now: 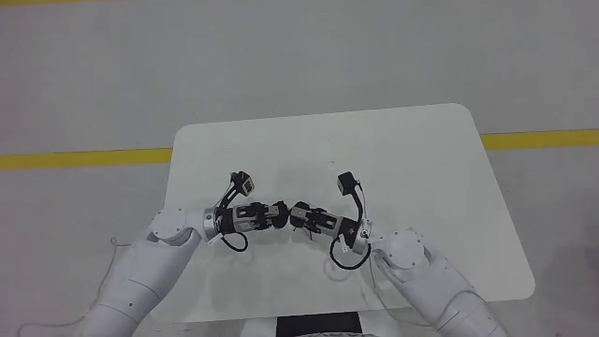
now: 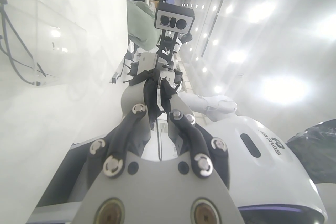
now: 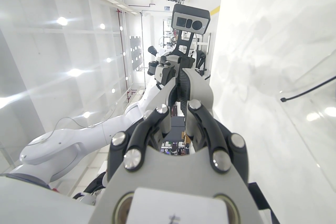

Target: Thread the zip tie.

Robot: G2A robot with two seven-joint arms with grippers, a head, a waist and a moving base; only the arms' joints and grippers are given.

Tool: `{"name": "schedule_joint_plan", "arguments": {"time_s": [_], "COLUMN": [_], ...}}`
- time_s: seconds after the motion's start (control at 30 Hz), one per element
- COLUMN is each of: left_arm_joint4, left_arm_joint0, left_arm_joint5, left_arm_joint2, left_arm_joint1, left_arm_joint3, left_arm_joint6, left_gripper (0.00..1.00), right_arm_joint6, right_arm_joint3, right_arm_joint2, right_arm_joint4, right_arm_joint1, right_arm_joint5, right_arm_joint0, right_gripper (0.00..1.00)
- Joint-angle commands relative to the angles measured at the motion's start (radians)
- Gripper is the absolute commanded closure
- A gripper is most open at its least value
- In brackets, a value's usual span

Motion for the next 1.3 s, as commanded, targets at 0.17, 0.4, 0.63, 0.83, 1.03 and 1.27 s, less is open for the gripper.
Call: {"name": "schedule_joint_plan", "arguments": {"time_s": [0.17,0.4,0.63,0.83,1.03,1.27], "left_arm_joint4": [-0.004,-0.005,-0.016,-0.022,-0.079,-0.069], "left_arm_joint0": [-0.007,-0.014,-0.018,-0.021,-0.028,-0.024], "left_arm_joint5": [0.002,0.001,-0.006,-0.008,0.001,0.002], "left_arm_joint2": [0.006,0.01,0.007,0.006,0.021,0.02], "left_arm_joint1": [0.001,0.002,0.004,0.005,0.0,0.0], "left_arm_joint3": [0.009,0.015,0.022,0.028,0.012,0.012], "left_arm_joint6": [0.002,0.002,-0.003,-0.003,-0.049,-0.011], "left_gripper": [1.0,1.0,1.0,1.0,1.0,1.0], "right_arm_joint6": [0.003,0.003,-0.011,-0.041,-0.077,-0.077], "right_arm_joint3": [0.003,0.007,-0.002,-0.029,-0.035,-0.035], "right_arm_joint2": [-0.003,-0.004,0.023,0.05,0.057,0.057], "right_arm_joint4": [0.002,0.007,0.007,-0.02,-0.045,-0.045], "right_arm_joint1": [0.001,0.001,0.007,0.015,0.016,0.016], "right_arm_joint5": [0.003,0.001,-0.002,0.007,0.004,0.004], "right_arm_joint0": [0.005,0.01,-0.002,-0.029,-0.038,-0.038], "right_gripper": [1.0,0.0,0.0,0.0,0.0,0.0]}}
